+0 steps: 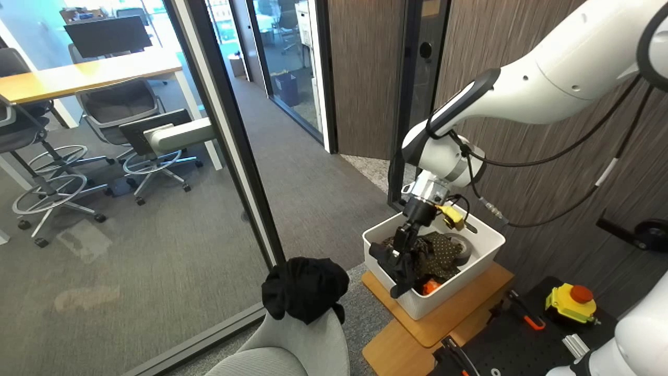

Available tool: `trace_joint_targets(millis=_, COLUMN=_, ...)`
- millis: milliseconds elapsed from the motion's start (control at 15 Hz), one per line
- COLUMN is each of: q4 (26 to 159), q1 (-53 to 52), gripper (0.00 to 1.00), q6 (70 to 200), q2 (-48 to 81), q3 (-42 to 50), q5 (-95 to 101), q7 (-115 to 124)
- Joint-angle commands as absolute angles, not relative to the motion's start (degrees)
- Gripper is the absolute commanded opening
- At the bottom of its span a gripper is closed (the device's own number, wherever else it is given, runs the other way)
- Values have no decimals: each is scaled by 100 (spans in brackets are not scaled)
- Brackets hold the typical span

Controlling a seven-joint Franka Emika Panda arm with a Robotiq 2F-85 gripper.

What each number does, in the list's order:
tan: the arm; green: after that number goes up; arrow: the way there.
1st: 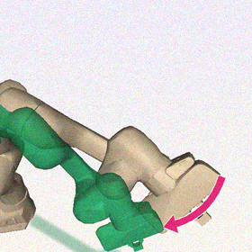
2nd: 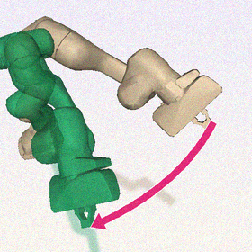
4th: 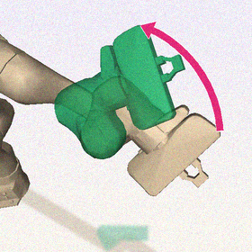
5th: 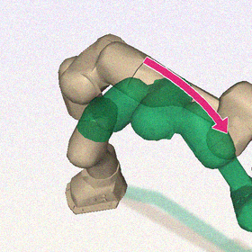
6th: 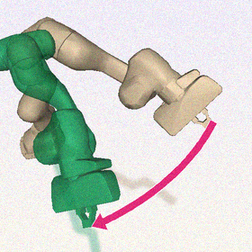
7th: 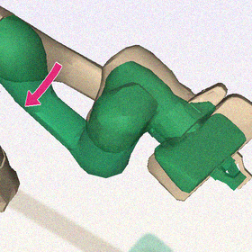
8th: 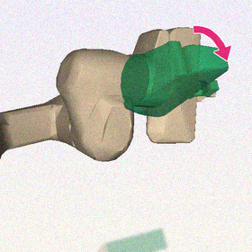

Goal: Remove the shirt from the basket and put it on the chair.

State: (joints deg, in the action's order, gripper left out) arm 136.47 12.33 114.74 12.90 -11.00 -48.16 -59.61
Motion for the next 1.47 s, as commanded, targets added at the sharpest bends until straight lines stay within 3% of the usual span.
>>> trace_joint_targets(millis=0, q4=13951, q1=627, gripper=8, q6=10902, q2=289, q3=-935, q5=-4936, q7=-6019)
trace_joint_targets(millis=600, q4=13553, q1=-652, gripper=7, q6=10191, q2=-572, q3=-1082, q5=-4639, q7=-5738)
trace_joint_targets(millis=1400, q4=12045, q1=-1335, gripper=8, q6=9637, q2=870, q3=-1369, q5=-4446, q7=-5522)
